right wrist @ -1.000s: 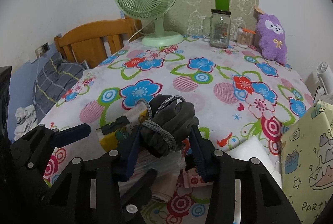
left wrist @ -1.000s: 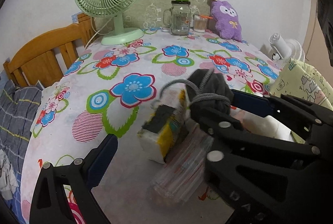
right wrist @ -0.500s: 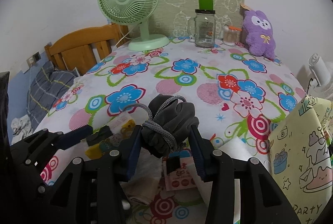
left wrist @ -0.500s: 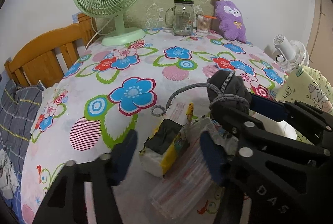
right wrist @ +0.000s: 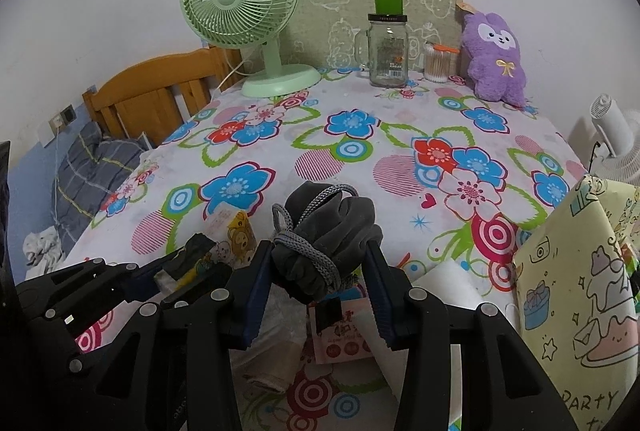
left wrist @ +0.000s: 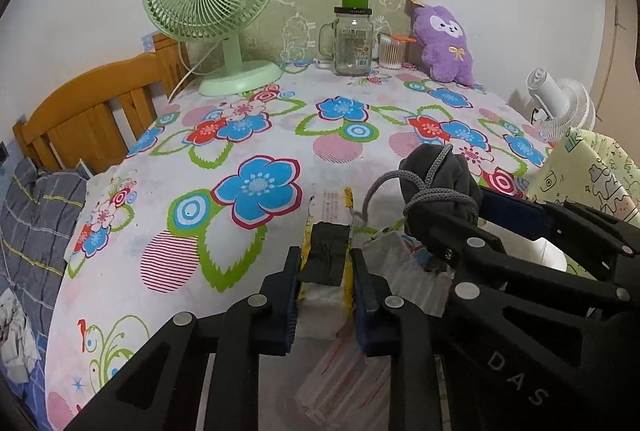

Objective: Organize soft objects
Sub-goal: 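Grasp the yellow-white pack with the left tool while the right tool holds the gloves, then lift the gloves and yellow-white pack in both tools toward the box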

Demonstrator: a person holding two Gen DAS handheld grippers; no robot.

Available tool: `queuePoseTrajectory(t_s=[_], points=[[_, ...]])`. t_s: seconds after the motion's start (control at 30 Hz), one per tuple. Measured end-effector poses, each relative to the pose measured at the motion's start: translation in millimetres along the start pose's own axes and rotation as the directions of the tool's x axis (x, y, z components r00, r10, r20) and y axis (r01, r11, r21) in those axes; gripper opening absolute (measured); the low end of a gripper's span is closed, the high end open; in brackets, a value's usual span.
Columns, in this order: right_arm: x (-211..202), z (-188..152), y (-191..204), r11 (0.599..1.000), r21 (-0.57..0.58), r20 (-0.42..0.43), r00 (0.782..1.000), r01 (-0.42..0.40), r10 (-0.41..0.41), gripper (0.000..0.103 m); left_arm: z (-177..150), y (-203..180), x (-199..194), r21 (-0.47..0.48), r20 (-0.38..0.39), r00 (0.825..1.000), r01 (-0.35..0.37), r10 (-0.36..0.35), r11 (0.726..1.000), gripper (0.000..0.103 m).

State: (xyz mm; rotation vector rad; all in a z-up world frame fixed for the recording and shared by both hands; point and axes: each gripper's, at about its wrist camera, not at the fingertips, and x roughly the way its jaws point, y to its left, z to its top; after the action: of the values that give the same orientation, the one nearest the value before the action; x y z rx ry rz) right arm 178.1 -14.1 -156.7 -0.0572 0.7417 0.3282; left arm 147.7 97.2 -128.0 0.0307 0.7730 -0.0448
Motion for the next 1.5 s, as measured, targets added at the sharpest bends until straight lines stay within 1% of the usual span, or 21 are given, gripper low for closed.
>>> queuePoseTrajectory(t_s=[0.9,1.13,1.5], points=[[-64,5,1,1.000,0.017,0.087,0.996,-0.007,0.006,0.048,8,-20,-61,-0.004,0.117,0.993,0.009,-0.008,1.000,0.020],[-89,13,-2,1.000,0.014,0.125,0.992,-0.004,0.002,0.048,15,-29,-81,-0.019,0.151,0.988,0.013,-0.010,1.000,0.020],[-120,23,-10,1.000,0.010,0.150,0.989,0.003,-0.004,0.048,26,-46,-103,-0.013,0.183,0.983,0.014,-0.011,1.000,0.020]])
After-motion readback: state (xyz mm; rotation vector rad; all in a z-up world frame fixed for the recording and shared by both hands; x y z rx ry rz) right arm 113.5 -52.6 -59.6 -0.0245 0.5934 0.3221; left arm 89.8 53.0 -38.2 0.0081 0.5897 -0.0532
